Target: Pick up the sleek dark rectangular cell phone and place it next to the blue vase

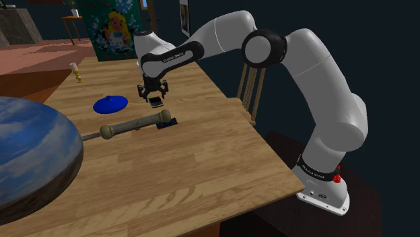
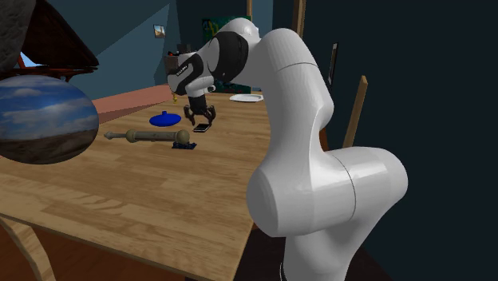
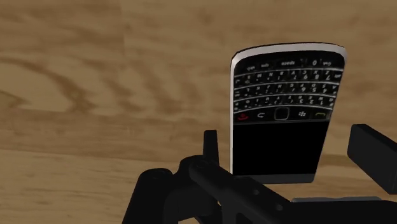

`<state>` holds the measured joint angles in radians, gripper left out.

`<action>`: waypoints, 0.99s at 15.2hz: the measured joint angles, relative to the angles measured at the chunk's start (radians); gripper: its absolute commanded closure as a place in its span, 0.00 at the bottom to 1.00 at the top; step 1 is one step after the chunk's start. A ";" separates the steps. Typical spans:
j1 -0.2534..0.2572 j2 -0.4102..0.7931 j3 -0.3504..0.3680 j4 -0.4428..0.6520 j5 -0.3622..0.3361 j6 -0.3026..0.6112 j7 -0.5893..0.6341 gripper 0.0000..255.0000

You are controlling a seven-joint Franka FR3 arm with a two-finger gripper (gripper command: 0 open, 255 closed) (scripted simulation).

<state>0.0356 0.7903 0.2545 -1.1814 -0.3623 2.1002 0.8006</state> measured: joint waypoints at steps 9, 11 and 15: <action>0.004 -0.063 0.012 0.004 0.013 -0.066 -0.004 0.00; 0.001 -0.070 0.013 0.002 0.015 -0.071 -0.006 0.00; 0.001 -0.070 0.013 0.004 0.015 -0.074 -0.007 0.00</action>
